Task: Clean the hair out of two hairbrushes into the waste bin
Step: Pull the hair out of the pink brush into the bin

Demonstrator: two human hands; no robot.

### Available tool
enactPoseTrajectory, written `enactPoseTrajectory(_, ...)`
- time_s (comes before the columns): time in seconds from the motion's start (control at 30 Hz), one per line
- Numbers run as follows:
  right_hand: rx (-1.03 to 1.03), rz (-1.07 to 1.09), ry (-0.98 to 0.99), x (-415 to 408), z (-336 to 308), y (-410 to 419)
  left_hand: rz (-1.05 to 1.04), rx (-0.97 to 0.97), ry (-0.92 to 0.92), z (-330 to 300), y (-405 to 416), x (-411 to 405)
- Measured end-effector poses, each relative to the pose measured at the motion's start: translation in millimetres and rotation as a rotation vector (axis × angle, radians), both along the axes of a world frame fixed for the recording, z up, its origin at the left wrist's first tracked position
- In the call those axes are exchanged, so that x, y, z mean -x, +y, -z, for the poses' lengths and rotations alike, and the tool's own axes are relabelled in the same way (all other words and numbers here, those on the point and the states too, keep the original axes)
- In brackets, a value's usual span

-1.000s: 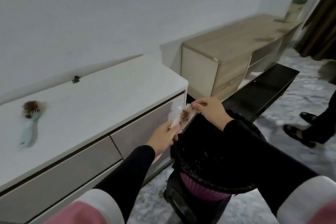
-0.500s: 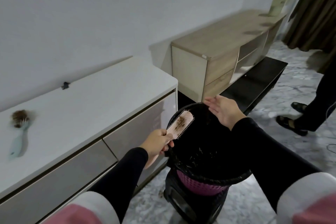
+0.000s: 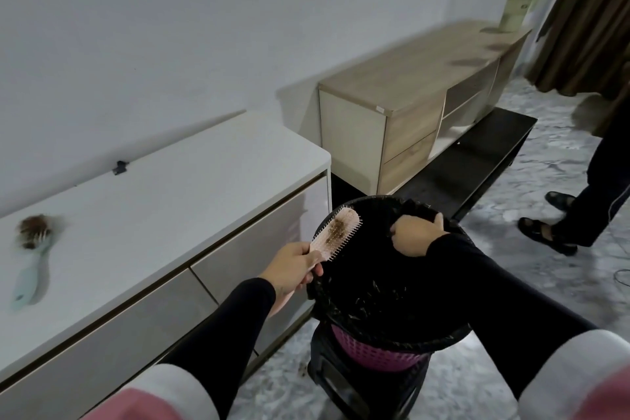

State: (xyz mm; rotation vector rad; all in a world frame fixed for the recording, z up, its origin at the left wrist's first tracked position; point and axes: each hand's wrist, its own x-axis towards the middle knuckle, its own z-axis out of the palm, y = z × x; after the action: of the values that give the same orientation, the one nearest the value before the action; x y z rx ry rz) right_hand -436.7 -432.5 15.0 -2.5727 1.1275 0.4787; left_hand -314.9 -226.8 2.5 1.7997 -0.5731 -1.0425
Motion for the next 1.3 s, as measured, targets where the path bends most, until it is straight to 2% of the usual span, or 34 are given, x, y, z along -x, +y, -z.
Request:
enactPoseTrajectory(0.03,-0.035,0.022,-0.035,2,-1,-2,0.005,0.001,-0.008,-1,-1,0)
enactPoseTrajectory(0.07,-0.043,0.052,-0.163,2,-3,-3,0.011,0.003,-0.016,0,-3,0)
enactPoseTrajectory(0.1,-0.046,0.093,-0.364,1,-8,-4,0.019,0.004,-0.023,1,-5,0)
enactPoseTrajectory(0.17,-0.203,0.195,-0.702,-6,-18,-5,0.034,0.000,-0.031,3,-9,1)
enactPoseTrajectory(0.23,-0.350,0.171,-0.739,-12,-25,-2,0.054,-0.008,-0.037,3,-12,2)
enactPoseTrajectory(0.33,-0.194,0.049,-0.682,-11,-23,3,0.078,-0.008,-0.053,0,-16,7)
enactPoseTrajectory(0.43,-0.214,0.126,-0.800,-8,-20,3,0.078,-0.005,-0.057,-1,-18,10)
enactPoseTrajectory(0.53,-0.380,0.275,-0.936,-9,-20,2,0.091,-0.015,-0.058,0,-17,11)
enactPoseTrajectory(0.63,-0.525,0.370,-0.981,-10,-20,0,0.084,0.004,-0.049,-1,-16,13)
enactPoseTrajectory(0.7,-0.714,0.453,-1.045,-11,-23,2,0.082,0.017,-0.036,-4,-16,15)
enactPoseTrajectory(0.8,-0.964,0.638,-1.274,-11,-29,1,0.077,0.002,-0.032,-5,-14,14)
enactPoseTrajectory(0.87,-0.987,0.721,-1.373,-12,-33,-4,0.059,-0.003,-0.024,-2,-11,11)
enactPoseTrajectory(0.93,-0.884,0.724,-1.334,-10,-34,-8,0.035,0.000,-0.017,0,-8,8)
enactPoseTrajectory(1.03,-0.551,0.559,-1.124,-5,-36,-7,-0.001,0.022,-0.021,-1,-6,6)
enactPoseTrajectory(1.17,-0.243,0.177,-0.695,0,-31,7,-0.002,0.017,-0.050,-5,-6,3)
enactPoseTrajectory(1.23,-0.125,0.103,-0.476,1,-29,14,-0.021,0.027,-0.022,-4,-7,4)
enactPoseTrajectory(1.27,-0.108,0.120,-0.465,0,-29,17,-0.031,0.032,-0.010,-4,-7,5)
enactPoseTrajectory(1.3,-0.158,0.158,-0.539,-2,-31,18,-0.033,0.034,-0.008,-5,-8,6)
